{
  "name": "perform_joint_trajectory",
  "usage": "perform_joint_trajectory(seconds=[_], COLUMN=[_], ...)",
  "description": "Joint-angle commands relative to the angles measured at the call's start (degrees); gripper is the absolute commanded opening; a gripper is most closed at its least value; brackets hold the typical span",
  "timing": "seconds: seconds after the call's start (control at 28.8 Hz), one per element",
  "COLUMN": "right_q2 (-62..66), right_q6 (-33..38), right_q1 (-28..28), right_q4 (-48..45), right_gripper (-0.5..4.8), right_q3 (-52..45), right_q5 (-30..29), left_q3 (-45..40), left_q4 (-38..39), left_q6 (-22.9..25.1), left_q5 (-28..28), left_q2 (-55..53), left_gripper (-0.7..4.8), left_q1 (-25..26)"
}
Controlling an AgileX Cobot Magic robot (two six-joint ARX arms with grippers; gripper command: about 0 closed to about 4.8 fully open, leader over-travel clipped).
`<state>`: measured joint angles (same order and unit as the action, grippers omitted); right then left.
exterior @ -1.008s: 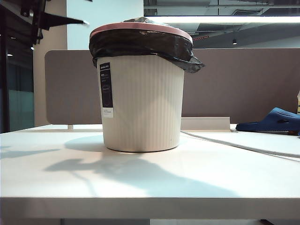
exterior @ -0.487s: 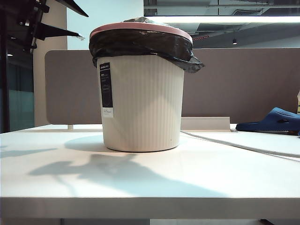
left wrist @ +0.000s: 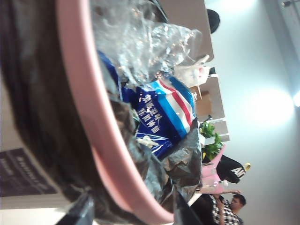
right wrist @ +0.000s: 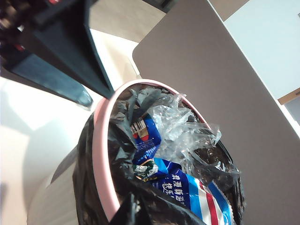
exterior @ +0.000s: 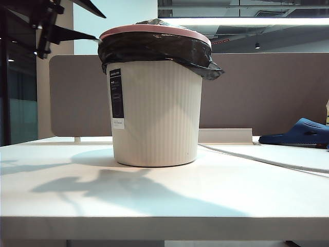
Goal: Open the ring lid of the trash can, pull out the black garbage bag inside, and place it on the table.
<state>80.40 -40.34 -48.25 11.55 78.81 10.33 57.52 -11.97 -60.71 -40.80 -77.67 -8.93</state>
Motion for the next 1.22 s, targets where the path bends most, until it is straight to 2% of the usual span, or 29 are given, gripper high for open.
perform_joint_trajectory(seconds=[0.03, 0.35, 0.56, 1.01, 1.22], right_q2=[-0.3, -0.3, -0.3, -0.3, 1.2], right_q6=[0.3, 0.3, 1.2, 0.9, -2.2], right_q1=[-0.2, -0.2, -0.2, -0.3, -1.6], right_q4=[-0.5, 0.7, 2.6, 5.4, 3.8], right_gripper=[-0.01, -0.01, -0.01, -0.01, -0.01], right_q3=[0.3, 0.2, 0.1, 0.0, 0.0], right_q5=[-0.2, -0.3, -3.6, -16.9, -16.2], left_q3=[0.2, 0.2, 0.2, 0.2, 0.2], left_q4=[-3.1, -5.7, -7.3, -12.6, -15.3], left_q6=[-1.5, -2.4, -3.4, -6.8, -8.0], left_q5=[0.6, 2.5, 3.5, 3.8, 4.8], left_q2=[-0.7, -0.7, -0.7, -0.7, -0.7], left_gripper=[2.15, 2.15, 2.15, 2.15, 2.15], left_q1=[-0.8, -1.1, -1.5, -1.5, -1.5])
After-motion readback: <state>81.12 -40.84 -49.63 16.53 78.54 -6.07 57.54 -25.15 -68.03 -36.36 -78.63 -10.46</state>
